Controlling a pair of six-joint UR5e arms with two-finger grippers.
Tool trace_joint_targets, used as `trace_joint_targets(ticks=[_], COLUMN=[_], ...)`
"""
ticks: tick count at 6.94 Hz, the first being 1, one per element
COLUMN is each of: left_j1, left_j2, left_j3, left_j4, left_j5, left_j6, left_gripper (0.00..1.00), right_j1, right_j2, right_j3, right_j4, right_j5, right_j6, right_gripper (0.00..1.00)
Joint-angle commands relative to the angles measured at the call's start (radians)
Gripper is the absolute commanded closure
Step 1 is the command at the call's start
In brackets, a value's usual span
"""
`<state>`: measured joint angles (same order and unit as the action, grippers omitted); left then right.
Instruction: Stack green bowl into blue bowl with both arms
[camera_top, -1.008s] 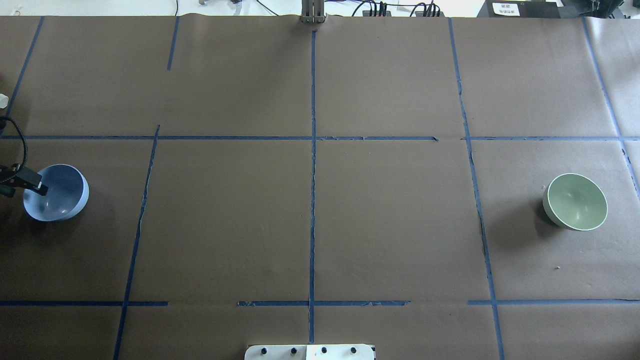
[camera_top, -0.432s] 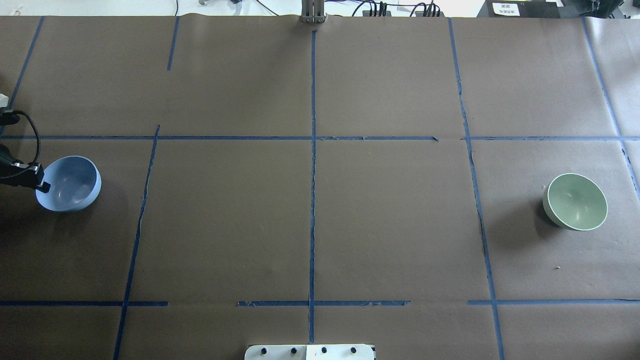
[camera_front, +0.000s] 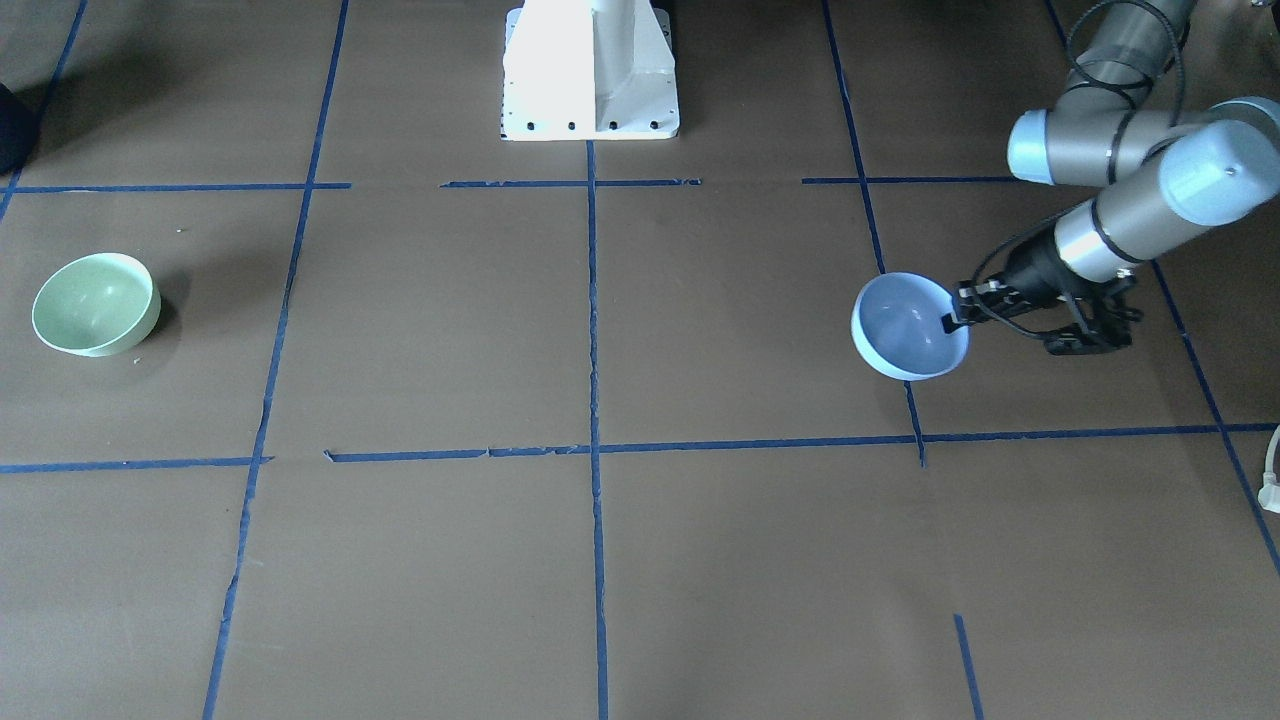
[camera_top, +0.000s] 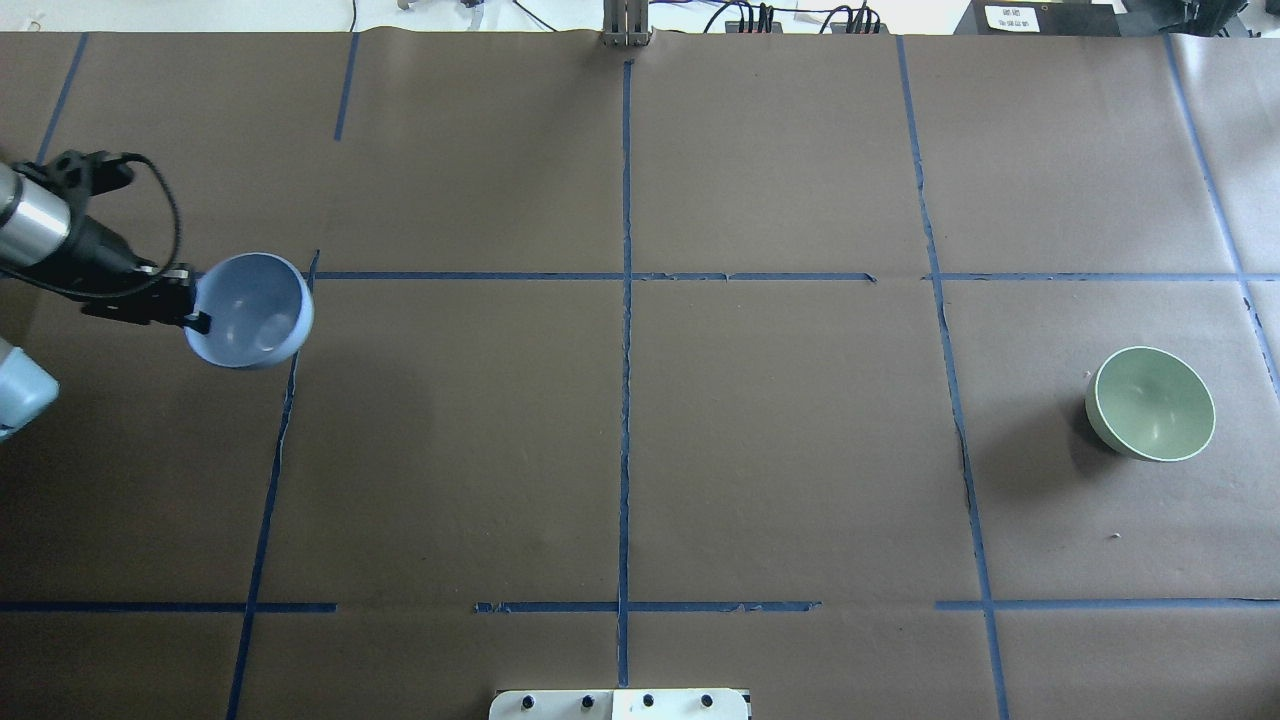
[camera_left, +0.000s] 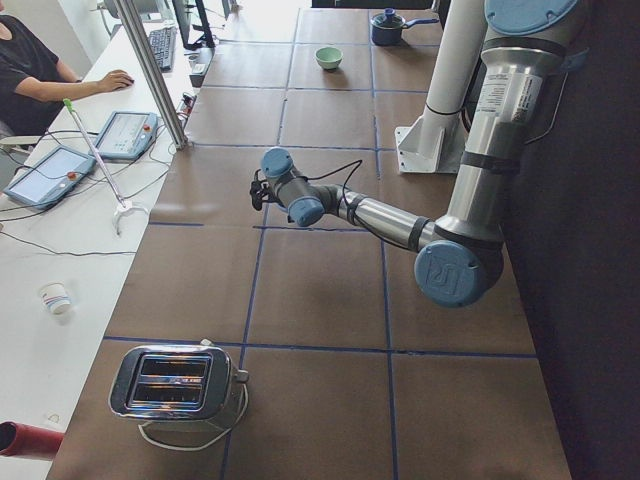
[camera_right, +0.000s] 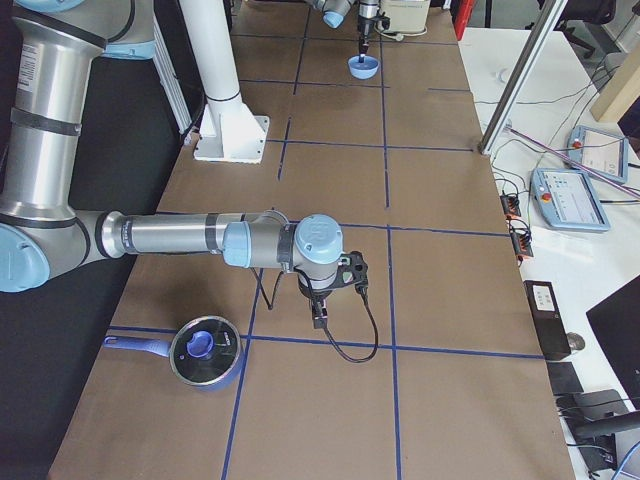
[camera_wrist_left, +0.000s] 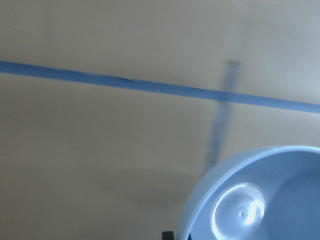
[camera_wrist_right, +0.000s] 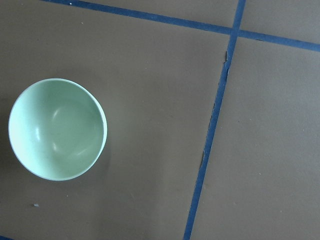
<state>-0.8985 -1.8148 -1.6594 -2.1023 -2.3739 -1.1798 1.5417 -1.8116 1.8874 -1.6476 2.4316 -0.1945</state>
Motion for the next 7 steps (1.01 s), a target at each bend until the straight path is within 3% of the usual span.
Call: trace_joint_targets(ticks=[1, 2, 3, 5, 7], left_j1=[0.203, 0.308, 0.373, 0.388, 0.389], left_j2=[-0.185, -0.296, -0.355, -0.423, -0.429], left_j3=[-0.033, -0.02, -0.004, 0.093, 0.101], left_j4=[0.083, 0.22, 0.257, 0.257, 0.254], left_j5=[0.191, 0.316, 0.431, 0.446, 0.446], left_j6=[-0.205, -0.21, -0.21, -0.205, -0.205], left_gripper=[1.0, 1.0, 1.0, 1.0, 0.98], right_j1=[0.0, 0.0, 0.0, 0.0, 0.0], right_j2=[0.009, 0.009, 0.005, -0.005, -0.005], right_j3=[0.001, -0.001, -0.007, -0.008, -0.01], right_j4=[0.0, 0.009, 0.073, 0.081, 0.08], right_j5=[0.003, 0.001, -0.005, -0.005, -0.002], right_j6=[0.0, -0.005, -0.002, 0.0, 0.004], right_gripper=[0.0, 0.0, 0.0, 0.0, 0.0])
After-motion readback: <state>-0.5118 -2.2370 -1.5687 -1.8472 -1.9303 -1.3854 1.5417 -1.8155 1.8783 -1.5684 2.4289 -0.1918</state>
